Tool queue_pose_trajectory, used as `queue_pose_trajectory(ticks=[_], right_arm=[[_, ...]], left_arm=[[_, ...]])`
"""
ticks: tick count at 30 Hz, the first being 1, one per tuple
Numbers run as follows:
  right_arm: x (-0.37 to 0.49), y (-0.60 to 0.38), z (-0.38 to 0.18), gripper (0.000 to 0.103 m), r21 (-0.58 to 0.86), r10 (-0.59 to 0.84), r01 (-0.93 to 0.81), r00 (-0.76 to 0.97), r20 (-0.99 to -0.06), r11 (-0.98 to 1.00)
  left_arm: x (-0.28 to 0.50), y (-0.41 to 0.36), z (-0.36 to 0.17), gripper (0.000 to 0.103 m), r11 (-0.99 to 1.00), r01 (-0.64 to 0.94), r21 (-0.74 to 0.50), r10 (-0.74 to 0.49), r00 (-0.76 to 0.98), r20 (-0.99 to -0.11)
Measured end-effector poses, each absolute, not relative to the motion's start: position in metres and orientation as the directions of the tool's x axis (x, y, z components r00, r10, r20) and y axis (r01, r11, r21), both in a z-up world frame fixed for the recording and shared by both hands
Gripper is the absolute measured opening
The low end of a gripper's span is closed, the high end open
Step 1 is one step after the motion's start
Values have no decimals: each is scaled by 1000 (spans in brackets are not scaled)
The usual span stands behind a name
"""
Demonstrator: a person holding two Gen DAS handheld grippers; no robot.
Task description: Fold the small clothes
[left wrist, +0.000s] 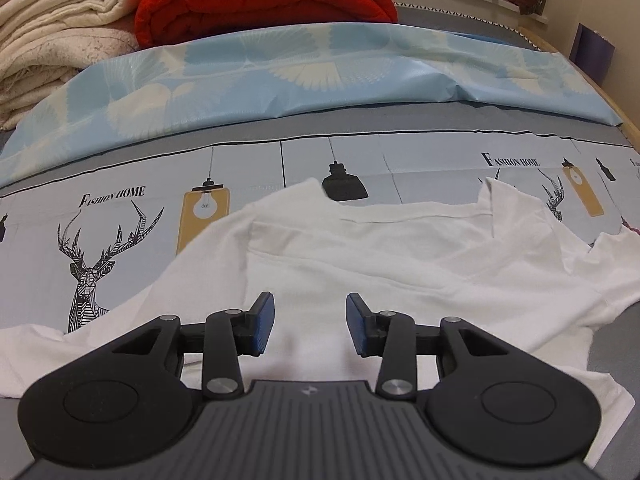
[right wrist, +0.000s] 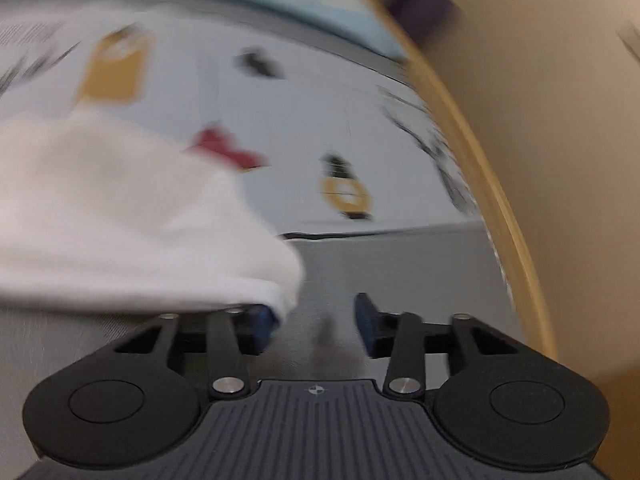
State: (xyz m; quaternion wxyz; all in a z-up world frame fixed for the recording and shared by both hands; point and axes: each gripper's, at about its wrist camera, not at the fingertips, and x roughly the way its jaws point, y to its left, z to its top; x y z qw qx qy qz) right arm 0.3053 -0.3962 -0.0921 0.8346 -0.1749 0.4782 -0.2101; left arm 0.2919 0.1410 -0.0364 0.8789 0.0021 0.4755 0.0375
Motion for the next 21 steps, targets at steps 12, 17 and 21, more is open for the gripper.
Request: queue_pose_trajectory(ticks=[12,17,21], right_arm=[[277,-309,1,23,-192,117,-229,878,-464,954],[312,-346,-53,23,-131,-101,-3,618,-779,991],[310,-390,-47,29,239,51,210,641,-766,948]], left_arm=[[293,136,-39,44,998,-55,42,65,538,-840],[293,135,-38,44,998,-48,30,51,545,-837],[296,131,-43,44,999,-46,29,49,535,-843]])
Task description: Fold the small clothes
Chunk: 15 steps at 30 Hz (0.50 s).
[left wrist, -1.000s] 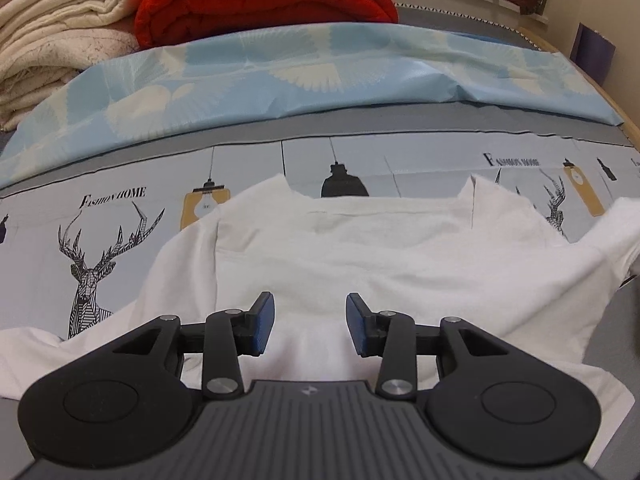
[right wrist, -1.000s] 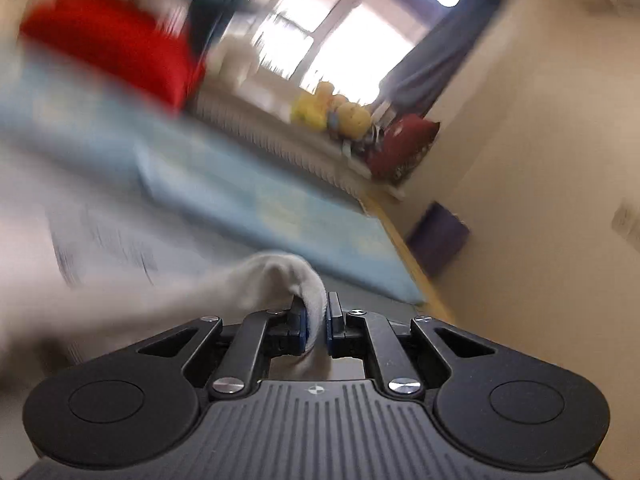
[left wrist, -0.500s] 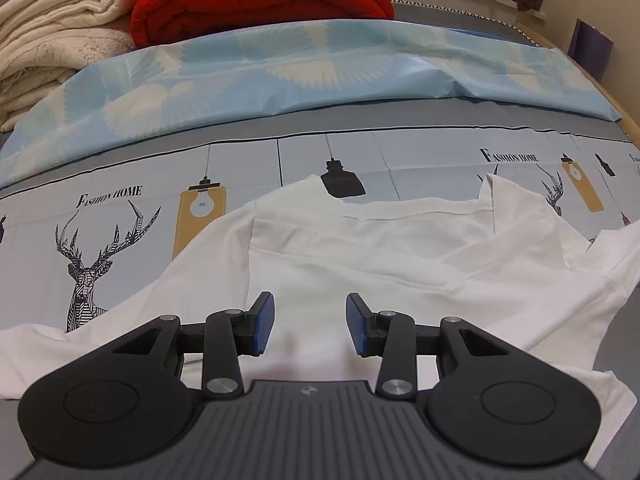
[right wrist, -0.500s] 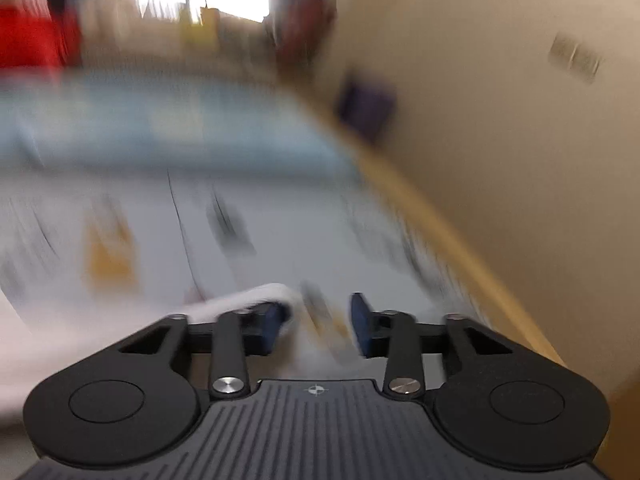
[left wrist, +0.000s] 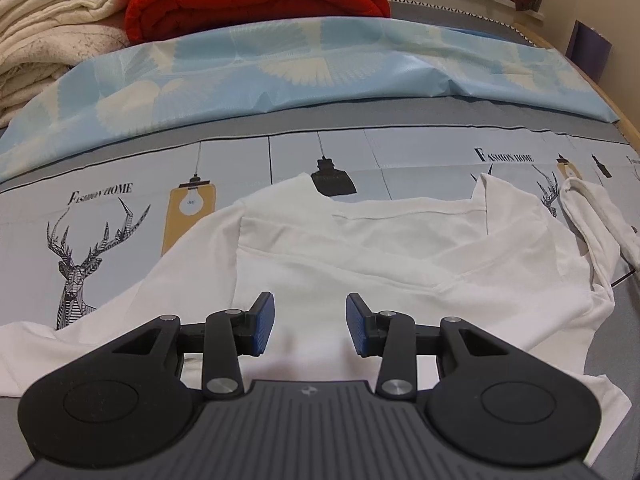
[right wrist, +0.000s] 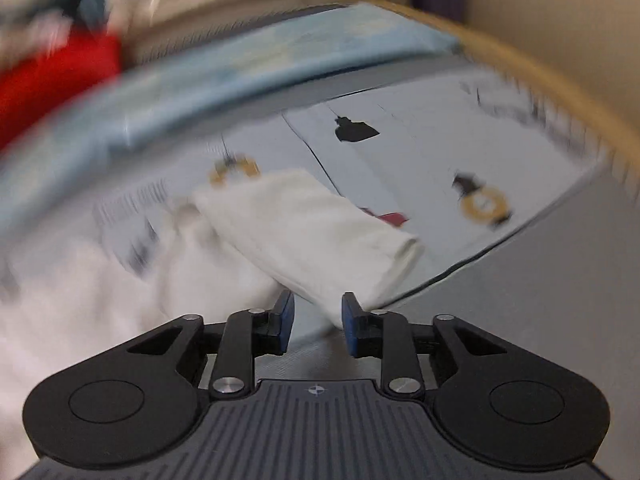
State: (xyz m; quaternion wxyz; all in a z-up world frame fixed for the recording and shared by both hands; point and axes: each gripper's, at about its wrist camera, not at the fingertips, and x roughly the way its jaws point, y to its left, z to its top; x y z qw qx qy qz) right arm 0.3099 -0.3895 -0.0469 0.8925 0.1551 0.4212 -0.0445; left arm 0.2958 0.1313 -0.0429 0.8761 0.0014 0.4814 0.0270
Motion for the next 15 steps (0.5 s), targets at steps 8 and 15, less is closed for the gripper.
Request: queue_pose_trajectory(ticks=[8,15], right_arm=[[338,-391,-103,45,691,294,428,682,-670,582],[347,-408,-137,40,692,85,637,712,-697,338]], left_arm=[[300,121,-51,44,999,-33,27,40,518,-854],[306,121,-54,44,999,-26,36,44,512,-858]])
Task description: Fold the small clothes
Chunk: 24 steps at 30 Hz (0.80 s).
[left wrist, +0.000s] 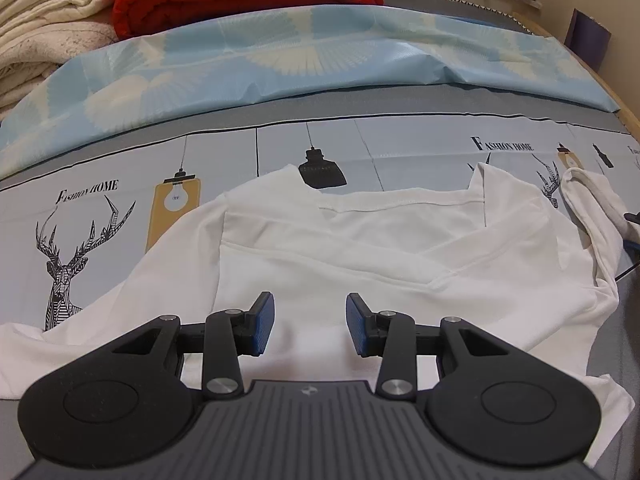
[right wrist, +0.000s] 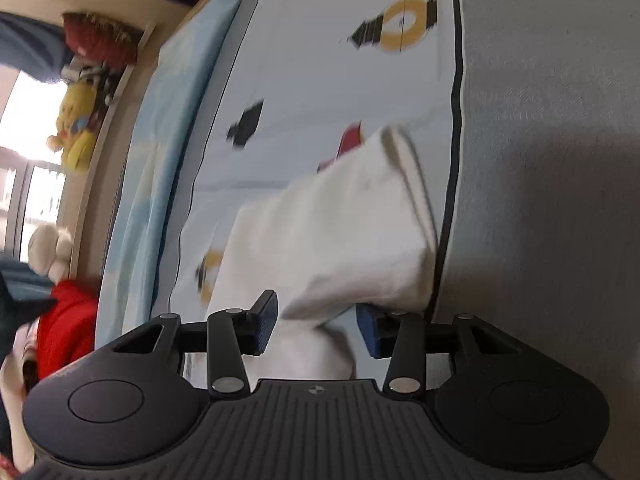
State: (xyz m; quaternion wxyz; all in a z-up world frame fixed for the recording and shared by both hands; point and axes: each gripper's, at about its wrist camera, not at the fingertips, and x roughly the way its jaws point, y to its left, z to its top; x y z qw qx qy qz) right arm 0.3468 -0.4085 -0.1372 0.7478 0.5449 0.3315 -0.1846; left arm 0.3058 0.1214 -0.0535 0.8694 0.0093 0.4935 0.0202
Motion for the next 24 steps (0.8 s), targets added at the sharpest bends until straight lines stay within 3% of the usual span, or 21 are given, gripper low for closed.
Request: queue_pose_trajectory(ticks=[1,3,6,10,12,19,23,24], right_arm=[[350,-409,-136,36,680,68,640,709,-702,357],[359,-411,-130,4,630,11,645,695,-719,432],[367,-426,-108,3,566,-78,588,730,-679,578],[346,-469,-56,3,518,-160,421,866,-474,745],[335,-504,-49,3,495,-209,450,859,-468,743],[280,-601,-79,2,293,-425,751,599,-679,592],[292,-602,-117,3,40,-469,835,348,-812,549],[293,-597,-125,10,-39,-489,851,263,-831,524]], left_arm=[[307,122,-54,44,999,-26,40,48,510,-859],[309,123,-56,44,998,-27,49,55,506,-861],[311,125,-57,44,998,-26,54,59,506,-860],[310,128,-59,44,998,-19,59,61,504,-861],[310,131,-59,44,998,-24,63,66,503,-862],[309,136,-58,44,997,-37,64,74,502,-862],[310,138,-60,44,998,-40,55,68,499,-864],[310,140,-62,44,998,-48,51,68,498,-865]])
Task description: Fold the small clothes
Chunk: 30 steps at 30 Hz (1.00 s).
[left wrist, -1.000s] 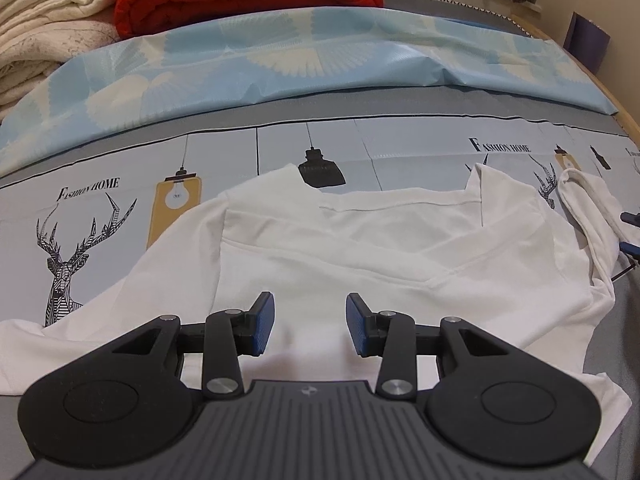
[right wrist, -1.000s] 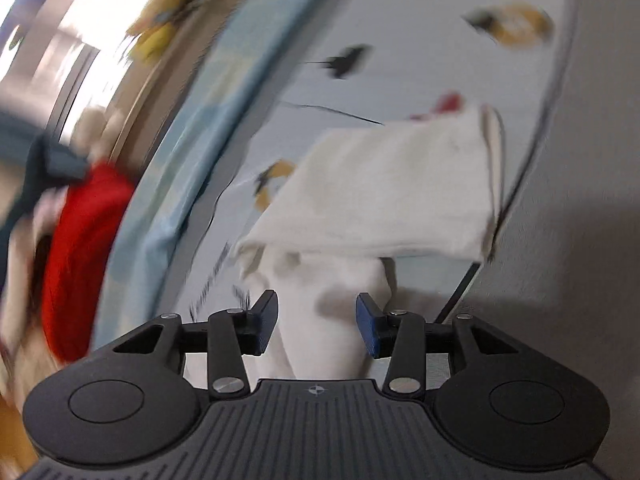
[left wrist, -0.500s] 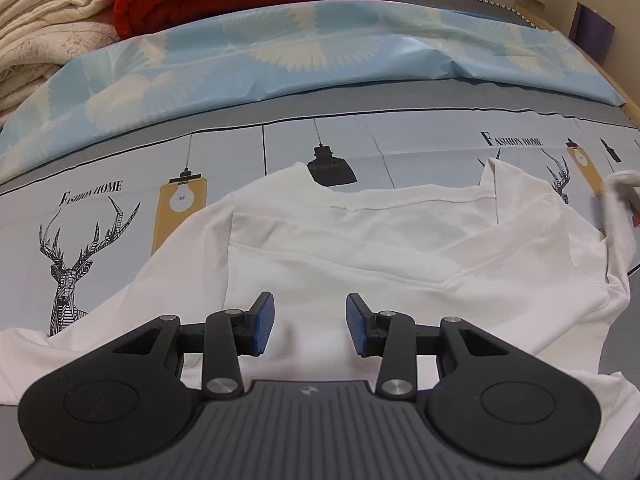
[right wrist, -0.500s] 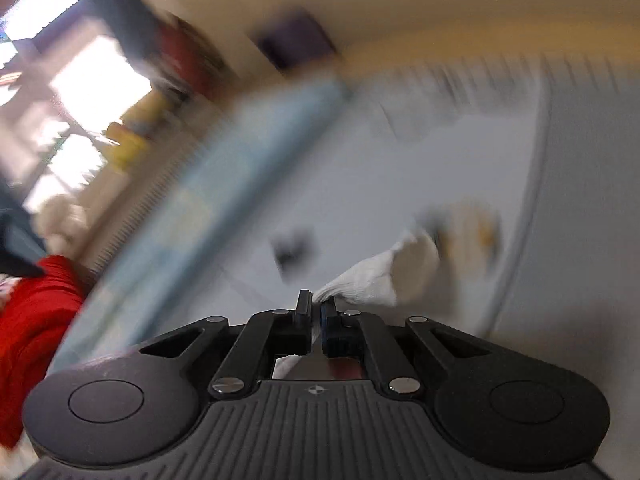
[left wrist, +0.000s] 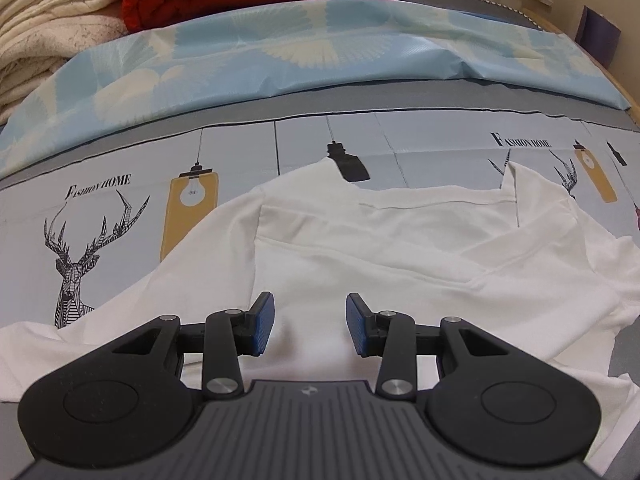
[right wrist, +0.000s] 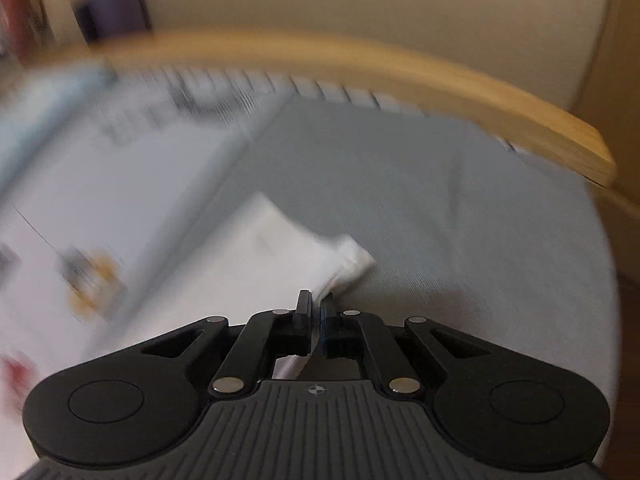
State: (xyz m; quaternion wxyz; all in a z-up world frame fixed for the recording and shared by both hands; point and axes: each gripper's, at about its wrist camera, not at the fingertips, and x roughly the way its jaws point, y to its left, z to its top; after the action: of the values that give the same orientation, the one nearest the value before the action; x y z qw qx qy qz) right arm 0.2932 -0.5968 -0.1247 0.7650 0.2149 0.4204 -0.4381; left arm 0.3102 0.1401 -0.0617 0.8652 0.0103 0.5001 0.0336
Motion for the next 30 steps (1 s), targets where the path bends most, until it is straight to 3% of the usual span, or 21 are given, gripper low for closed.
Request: queue_pose_trajectory(ticks=[2,4,6,9,12,14,16,18,20,25,26,27,29,30], right_arm=[[292,-583,-120,26,-166,-605,891,141,-783,422],[297,-560,-101,26,-199,-705,899,153,-692,391],[306,-528,-80,26,-115,-702,862,318,-637,494],[326,-464,-59,27,15,-540,669,613,-577,744],[346,-394,-60,27,138,-186,335,769,-612,932],[359,-345,-72,27,196,27,137,751,-660,971],[370,-308,-85,29,212,145,8,704,-695,977],[383,-277,-98,35,190,178,-55,664,-726,980],[391,-243,-112,43,176,187,-81,622,-760,981],[391,-203,-135,41,105,135,-86,596,-792,991],[393,-199,-136,29,81,122,-95,607,-785,992],[398,-197,-137,4,67,125,-116,613,-780,991],[395,-188,-129,0,33,125,-154,642,-757,988],[395,-186,-125,0,26,131,-168,653,-746,986]], left_arm=[[312,148,-66,44,996,-73,46,76,492,-867],[315,160,-71,44,994,-108,30,80,496,-865],[319,172,-74,44,991,-132,8,75,514,-854],[322,191,-82,44,983,-182,-30,74,541,-838],[325,206,-91,44,973,-223,-56,81,559,-825],[326,213,-94,44,969,-234,-75,77,581,-810],[327,219,-95,44,969,-232,-90,70,600,-797],[329,221,-99,44,972,-214,-97,57,617,-784],[334,223,-105,54,978,-190,-86,53,625,-779],[349,227,-130,57,986,-165,-32,76,609,-789],[351,230,-136,55,985,-168,-35,75,607,-791],[353,232,-141,52,985,-166,-47,66,614,-787],[355,232,-143,4,990,-126,-56,36,628,-778],[357,231,-140,4,993,-106,-57,23,627,-779]])
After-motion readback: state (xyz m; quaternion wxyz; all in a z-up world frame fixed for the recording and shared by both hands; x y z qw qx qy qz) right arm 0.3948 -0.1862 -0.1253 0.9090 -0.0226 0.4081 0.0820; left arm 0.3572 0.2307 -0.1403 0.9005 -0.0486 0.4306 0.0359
